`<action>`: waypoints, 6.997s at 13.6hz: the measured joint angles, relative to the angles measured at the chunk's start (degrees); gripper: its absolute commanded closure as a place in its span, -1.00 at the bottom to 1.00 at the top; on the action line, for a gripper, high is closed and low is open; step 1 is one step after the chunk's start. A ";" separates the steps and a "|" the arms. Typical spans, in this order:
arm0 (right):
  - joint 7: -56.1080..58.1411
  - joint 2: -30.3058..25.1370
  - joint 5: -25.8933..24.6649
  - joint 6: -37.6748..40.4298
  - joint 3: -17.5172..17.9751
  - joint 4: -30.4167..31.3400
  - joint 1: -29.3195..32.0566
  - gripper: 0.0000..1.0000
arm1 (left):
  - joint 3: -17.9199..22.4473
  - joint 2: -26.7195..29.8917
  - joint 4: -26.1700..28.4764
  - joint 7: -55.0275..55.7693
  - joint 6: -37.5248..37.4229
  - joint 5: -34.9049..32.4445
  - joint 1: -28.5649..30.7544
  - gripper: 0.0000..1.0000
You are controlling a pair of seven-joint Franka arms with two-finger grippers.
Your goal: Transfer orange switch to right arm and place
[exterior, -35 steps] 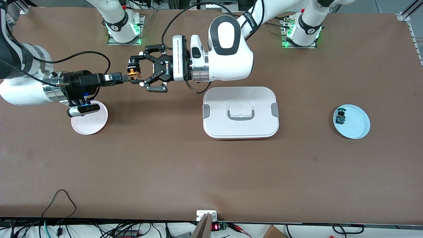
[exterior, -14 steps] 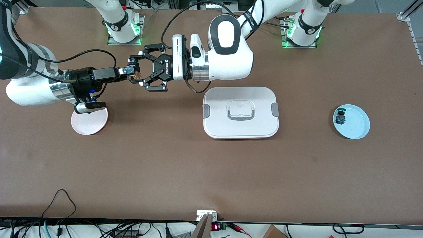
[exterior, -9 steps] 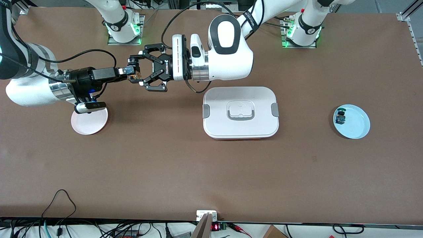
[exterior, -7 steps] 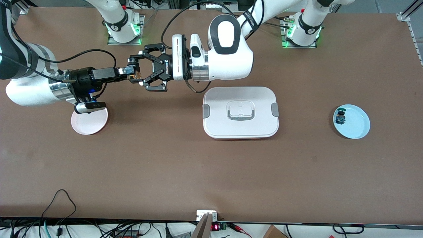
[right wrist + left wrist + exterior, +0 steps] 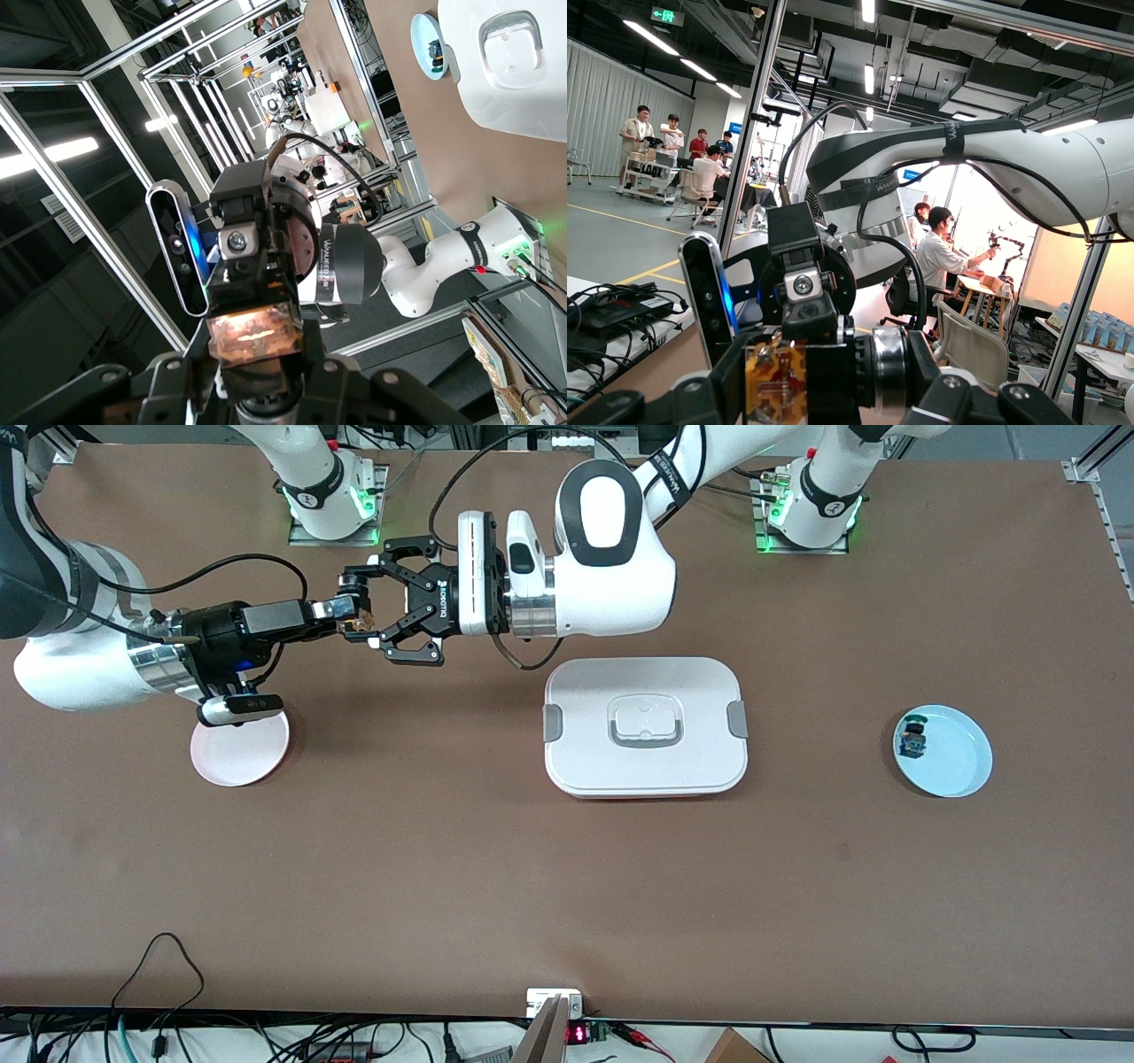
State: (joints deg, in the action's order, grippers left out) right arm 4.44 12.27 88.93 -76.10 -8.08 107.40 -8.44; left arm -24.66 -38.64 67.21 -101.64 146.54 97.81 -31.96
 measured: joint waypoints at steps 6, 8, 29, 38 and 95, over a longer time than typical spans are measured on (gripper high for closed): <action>0.00 0.00 0.00 1.19 -0.12 0.00 0.07 0.82 | -0.05 -0.01 0.01 0.95 0.15 0.00 0.06 -1.00; 0.00 0.00 0.00 1.22 -0.16 0.00 0.07 0.82 | -0.03 0.00 -0.02 1.02 0.24 0.00 0.22 -1.00; 15.13 -0.16 -37.59 5.16 -0.56 -0.32 7.59 0.82 | 5.60 -16.07 2.30 -2.03 -51.33 -16.57 45.35 -1.00; 35.63 -1.19 -78.25 -12.22 -0.50 -0.22 7.54 0.82 | 8.58 -14.57 -5.80 -0.84 -51.33 -56.63 60.74 -1.00; 31.88 -1.65 -87.54 -38.32 0.10 -1.78 5.95 -1.00 | 28.41 35.35 25.62 105.75 -55.69 -99.86 28.55 -1.00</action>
State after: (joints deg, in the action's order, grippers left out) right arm 36.32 10.61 1.39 -114.42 -7.98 105.62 -2.49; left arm 3.75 -3.29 92.83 4.11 90.85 -2.05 -3.41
